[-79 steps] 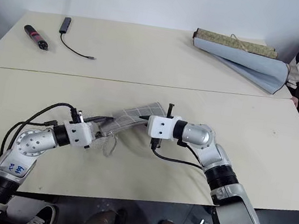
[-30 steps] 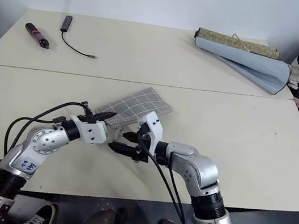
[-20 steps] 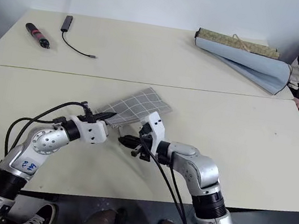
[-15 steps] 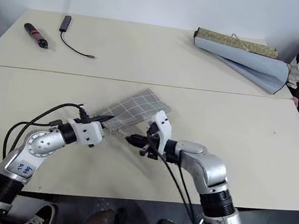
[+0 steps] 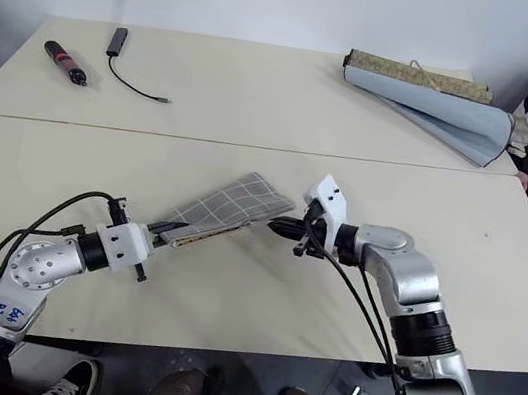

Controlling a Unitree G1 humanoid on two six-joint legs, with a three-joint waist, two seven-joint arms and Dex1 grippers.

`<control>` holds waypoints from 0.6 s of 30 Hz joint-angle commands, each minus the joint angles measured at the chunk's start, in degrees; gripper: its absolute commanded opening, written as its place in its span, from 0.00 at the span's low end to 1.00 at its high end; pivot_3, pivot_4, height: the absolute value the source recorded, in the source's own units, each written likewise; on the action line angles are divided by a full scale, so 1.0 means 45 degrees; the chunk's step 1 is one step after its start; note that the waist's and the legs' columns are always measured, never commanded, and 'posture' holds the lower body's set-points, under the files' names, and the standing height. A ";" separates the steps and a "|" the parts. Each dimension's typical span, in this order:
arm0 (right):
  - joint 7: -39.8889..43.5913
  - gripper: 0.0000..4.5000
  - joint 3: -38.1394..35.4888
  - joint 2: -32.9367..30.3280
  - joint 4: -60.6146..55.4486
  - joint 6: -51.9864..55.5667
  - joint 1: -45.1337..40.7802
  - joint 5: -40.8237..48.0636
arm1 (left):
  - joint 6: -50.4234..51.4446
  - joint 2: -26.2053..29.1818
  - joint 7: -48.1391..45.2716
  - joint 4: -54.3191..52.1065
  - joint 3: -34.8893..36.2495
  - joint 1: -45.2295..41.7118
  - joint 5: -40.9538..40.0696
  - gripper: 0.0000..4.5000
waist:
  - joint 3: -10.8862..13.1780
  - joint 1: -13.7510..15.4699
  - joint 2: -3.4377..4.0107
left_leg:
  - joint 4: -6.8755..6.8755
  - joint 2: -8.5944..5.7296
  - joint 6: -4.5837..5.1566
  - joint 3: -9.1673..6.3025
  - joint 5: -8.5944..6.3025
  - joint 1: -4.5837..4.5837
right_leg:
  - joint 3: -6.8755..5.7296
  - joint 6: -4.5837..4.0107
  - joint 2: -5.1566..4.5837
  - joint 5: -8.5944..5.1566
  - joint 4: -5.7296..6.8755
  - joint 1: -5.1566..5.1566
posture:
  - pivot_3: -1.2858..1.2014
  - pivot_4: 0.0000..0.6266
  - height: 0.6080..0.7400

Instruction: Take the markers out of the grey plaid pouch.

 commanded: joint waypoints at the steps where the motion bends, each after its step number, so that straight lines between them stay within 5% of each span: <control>1: 0.0124 0.01 -0.0836 -0.0940 0.1078 -0.0884 -0.0167 -0.0642 | -0.0246 0.0492 -0.0136 -0.0063 0.0918 0.0244 -0.0503 0.00 | 0.0000 0.0017 0.0000 | 0.0006 0.0000 -0.0001 -0.0002 -0.0005 0.0000 | -0.0001 0.0000 -0.0002 0.0000 -0.0001 0.0002 | 0.52 0.24 1.00; 10: 0.0451 0.01 -0.0878 -0.1209 0.2041 -0.1738 -0.0291 -0.0878 | -0.0265 0.0705 -0.0878 -0.0259 0.1574 0.0663 -0.2061 0.00 | 0.0001 -0.0023 0.0001 | 0.0020 0.0024 -0.0013 0.0002 -0.0017 -0.0002 | 0.0003 -0.0001 -0.0006 0.0000 -0.0003 0.0002 | 0.52 0.24 1.00; 18: 0.0753 0.01 -0.0373 0.0158 -0.1727 0.0553 0.0861 0.0897 | 0.0161 0.0034 -0.0705 -0.0513 0.1069 0.0077 -0.1685 0.00 | 0.0001 0.0002 0.0002 | 0.0025 0.0031 -0.0019 -0.0004 -0.0034 -0.0006 | 0.0005 -0.0003 -0.0014 0.0002 -0.0008 0.0004 | 0.52 0.24 1.00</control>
